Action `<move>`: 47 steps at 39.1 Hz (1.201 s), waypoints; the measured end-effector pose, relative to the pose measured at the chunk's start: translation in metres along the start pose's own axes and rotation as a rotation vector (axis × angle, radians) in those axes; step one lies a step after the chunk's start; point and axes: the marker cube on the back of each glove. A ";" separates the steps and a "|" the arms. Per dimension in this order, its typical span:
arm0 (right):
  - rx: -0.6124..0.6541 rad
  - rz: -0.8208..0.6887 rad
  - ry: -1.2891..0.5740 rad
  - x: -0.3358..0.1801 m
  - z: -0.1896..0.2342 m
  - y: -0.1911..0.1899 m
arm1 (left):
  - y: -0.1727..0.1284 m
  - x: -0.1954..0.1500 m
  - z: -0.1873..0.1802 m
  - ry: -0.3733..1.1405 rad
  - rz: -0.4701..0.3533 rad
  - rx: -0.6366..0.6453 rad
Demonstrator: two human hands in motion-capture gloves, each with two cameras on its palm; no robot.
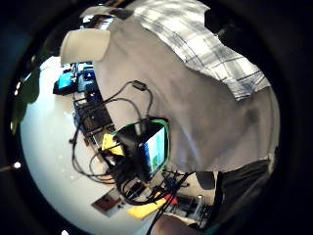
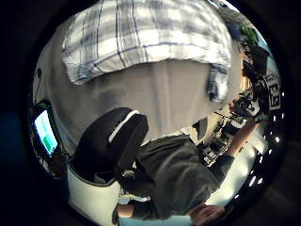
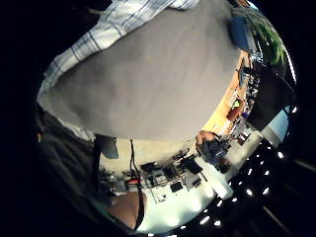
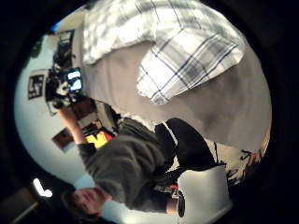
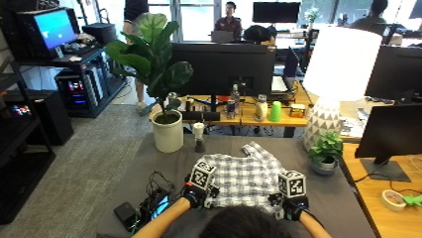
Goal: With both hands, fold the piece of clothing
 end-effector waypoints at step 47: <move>0.273 0.196 0.160 0.000 -0.175 -0.039 | 0.011 -0.033 -0.121 -0.103 -0.139 0.187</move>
